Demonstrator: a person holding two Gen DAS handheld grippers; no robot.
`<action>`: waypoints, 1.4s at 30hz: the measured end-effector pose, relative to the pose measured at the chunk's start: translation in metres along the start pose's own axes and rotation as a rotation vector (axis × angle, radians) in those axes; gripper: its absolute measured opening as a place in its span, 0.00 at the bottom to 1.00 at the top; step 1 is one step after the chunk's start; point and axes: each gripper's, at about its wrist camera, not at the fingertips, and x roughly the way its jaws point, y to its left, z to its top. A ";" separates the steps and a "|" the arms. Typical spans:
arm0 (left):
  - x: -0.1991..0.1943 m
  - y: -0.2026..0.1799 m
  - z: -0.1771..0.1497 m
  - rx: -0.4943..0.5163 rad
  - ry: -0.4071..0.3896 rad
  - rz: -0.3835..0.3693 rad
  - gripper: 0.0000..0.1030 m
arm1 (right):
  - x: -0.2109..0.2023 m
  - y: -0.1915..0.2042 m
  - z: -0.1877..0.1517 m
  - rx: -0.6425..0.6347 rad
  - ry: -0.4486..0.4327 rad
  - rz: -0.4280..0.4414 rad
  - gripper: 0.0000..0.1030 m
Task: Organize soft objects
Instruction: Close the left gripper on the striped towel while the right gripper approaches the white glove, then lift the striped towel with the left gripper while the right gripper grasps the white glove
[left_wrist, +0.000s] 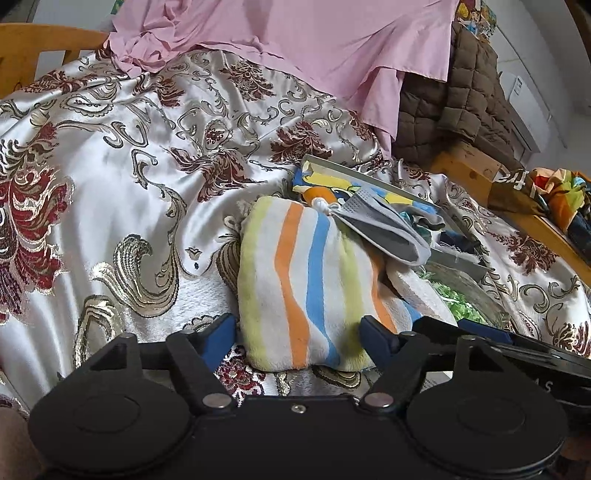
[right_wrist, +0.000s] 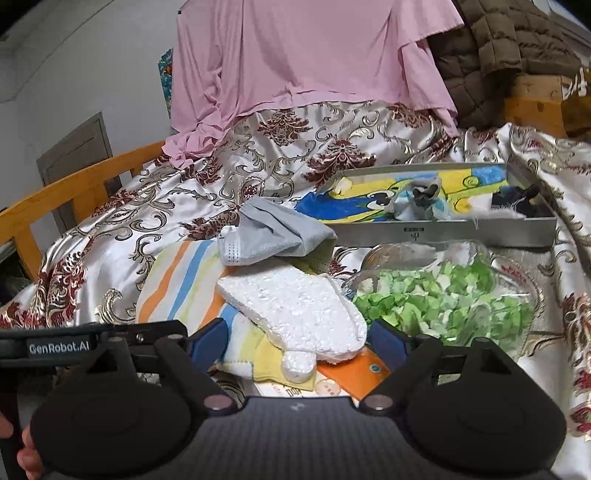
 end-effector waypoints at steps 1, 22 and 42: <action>0.000 -0.001 0.000 0.005 0.003 0.002 0.67 | 0.001 -0.001 0.000 0.006 0.001 0.002 0.84; 0.003 -0.004 -0.004 0.051 0.010 0.038 0.45 | -0.004 -0.002 0.001 0.053 -0.027 0.078 0.74; 0.003 -0.004 -0.005 0.057 0.013 0.038 0.30 | -0.007 -0.005 0.002 0.087 -0.050 0.083 0.60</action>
